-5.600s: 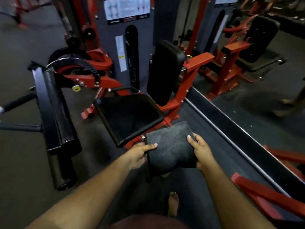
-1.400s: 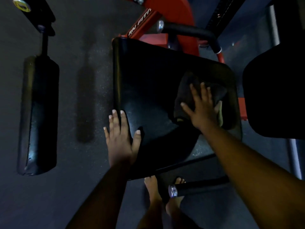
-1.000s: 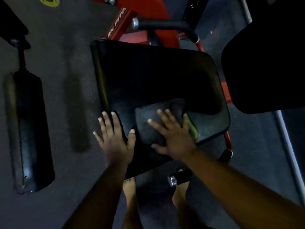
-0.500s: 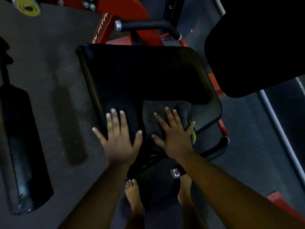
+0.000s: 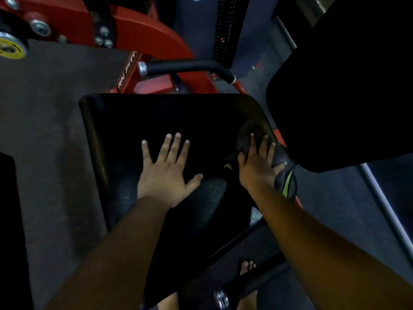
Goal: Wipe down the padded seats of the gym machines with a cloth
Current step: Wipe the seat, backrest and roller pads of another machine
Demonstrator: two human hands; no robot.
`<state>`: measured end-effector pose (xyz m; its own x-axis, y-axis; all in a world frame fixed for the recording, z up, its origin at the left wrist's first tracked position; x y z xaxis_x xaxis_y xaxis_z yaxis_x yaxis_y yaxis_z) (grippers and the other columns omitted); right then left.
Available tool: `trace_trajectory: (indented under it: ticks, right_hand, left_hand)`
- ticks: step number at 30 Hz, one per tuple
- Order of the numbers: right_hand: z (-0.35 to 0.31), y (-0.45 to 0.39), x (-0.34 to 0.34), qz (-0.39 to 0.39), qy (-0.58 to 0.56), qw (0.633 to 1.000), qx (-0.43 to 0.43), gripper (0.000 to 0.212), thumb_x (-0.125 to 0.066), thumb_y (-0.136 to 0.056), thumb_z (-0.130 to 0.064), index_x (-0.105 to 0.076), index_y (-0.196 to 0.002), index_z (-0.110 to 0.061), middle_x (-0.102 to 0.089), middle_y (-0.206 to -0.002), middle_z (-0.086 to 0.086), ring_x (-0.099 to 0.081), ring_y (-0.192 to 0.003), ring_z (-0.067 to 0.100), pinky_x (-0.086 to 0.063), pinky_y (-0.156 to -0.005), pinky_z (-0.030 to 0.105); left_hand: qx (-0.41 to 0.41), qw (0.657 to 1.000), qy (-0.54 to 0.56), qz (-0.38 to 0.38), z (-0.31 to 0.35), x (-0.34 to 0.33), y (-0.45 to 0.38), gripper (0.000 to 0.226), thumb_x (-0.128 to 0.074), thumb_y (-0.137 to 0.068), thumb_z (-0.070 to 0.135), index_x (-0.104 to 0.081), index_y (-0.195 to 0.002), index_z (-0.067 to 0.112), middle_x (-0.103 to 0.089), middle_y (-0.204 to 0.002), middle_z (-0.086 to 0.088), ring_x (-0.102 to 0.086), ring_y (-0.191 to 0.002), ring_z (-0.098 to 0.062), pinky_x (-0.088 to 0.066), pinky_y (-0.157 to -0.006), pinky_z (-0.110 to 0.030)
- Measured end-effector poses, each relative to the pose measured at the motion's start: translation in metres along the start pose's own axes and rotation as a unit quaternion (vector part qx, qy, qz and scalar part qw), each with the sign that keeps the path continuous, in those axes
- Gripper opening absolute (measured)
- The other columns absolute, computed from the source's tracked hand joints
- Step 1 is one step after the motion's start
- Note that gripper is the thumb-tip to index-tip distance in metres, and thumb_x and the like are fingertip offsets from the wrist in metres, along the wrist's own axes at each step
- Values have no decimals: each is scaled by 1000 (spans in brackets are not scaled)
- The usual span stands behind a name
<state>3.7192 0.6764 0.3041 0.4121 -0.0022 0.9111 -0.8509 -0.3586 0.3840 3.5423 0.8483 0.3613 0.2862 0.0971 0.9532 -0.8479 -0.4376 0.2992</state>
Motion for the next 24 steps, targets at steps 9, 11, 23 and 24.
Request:
trace_trajectory:
  ticks: [9, 11, 23, 24]
  right_hand:
    - [-68, 13, 10, -50, 20, 975, 217, 89, -22, -90, -83, 10, -161, -39, 14, -172, -2, 14, -158, 22, 10, -117, 71]
    - [-36, 13, 11, -62, 47, 978, 192, 87, -18, -85, -89, 15, -156, -51, 21, -170, -9, 20, -156, 18, 11, -109, 79]
    - [-41, -5, 16, -97, 47, 988, 107, 103, -21, -69, -101, 19, -152, -55, 27, -167, -8, 27, -154, 24, 4, -105, 86]
    - [-36, -2, 12, -94, 49, 990, 98, 100, -20, -71, -99, 19, -152, -56, 27, -167, -10, 28, -153, 24, 2, -105, 86]
  left_hand:
    - [-3, 1000, 16, -12, 3, 2, -3, 100, -25, -85, 82, -6, -165, 24, 2, -173, -3, 5, -159, -23, 2, -119, -70]
    - [-1, 1000, 13, -10, 2, 4, -2, 100, -22, -87, 83, -7, -165, 22, 1, -173, -4, 3, -160, -23, 2, -120, -70]
    - [6, 999, 19, -29, 2, 4, -5, 96, -16, -91, 84, -10, -164, 22, 1, -172, -3, 2, -159, -23, 1, -120, -70]
    - [6, 999, 21, -30, 2, 4, -5, 96, -17, -91, 84, -11, -164, 22, 1, -172, -4, 2, -159, -23, 1, -121, -70]
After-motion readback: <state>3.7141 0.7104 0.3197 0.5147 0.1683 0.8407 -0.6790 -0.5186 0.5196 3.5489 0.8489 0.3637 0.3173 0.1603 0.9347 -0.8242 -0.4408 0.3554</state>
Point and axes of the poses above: each hand's wrist, its own y-axis away from the middle knuckle, its own x-axis out of the back of the hand, z = x × y, the point moved 2 cm from there along -y, towards the middle knuckle
